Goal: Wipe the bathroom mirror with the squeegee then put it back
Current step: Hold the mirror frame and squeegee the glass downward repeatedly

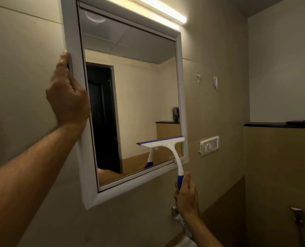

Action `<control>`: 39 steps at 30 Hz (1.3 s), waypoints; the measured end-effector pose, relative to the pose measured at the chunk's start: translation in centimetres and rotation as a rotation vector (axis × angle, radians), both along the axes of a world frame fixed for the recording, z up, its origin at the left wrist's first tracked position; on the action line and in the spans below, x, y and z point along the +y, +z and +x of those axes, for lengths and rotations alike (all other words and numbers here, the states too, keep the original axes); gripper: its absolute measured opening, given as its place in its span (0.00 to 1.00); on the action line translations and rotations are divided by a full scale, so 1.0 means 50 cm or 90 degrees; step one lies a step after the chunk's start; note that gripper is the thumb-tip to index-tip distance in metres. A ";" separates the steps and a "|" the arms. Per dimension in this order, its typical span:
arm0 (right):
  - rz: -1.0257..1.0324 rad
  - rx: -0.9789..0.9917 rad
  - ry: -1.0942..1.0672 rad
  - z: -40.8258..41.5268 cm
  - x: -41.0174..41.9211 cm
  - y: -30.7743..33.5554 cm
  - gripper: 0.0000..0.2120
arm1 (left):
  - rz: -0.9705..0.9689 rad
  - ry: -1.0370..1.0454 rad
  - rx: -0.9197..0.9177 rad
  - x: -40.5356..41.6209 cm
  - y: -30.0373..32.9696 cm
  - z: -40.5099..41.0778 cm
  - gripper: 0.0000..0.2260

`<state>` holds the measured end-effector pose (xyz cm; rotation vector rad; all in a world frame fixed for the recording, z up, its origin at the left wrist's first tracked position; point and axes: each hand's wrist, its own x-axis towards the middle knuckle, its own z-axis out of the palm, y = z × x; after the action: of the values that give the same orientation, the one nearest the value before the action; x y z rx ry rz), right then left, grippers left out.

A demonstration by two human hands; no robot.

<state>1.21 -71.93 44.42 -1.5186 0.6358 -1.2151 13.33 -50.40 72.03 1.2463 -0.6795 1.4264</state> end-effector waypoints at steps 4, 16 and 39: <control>-0.021 -0.018 0.005 -0.012 0.001 0.038 0.34 | -0.010 -0.009 -0.004 -0.002 -0.002 0.002 0.19; -0.009 0.039 0.003 -0.023 -0.008 -0.036 0.36 | -0.005 -0.021 -0.003 0.001 -0.003 -0.001 0.19; -0.054 -0.005 0.012 -0.041 -0.013 0.049 0.32 | -0.002 -0.016 0.003 0.002 -0.004 -0.010 0.19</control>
<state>-0.86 -72.57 46.88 -1.5863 0.5689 -1.2473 12.83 -50.29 71.81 1.2344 -0.6872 1.4040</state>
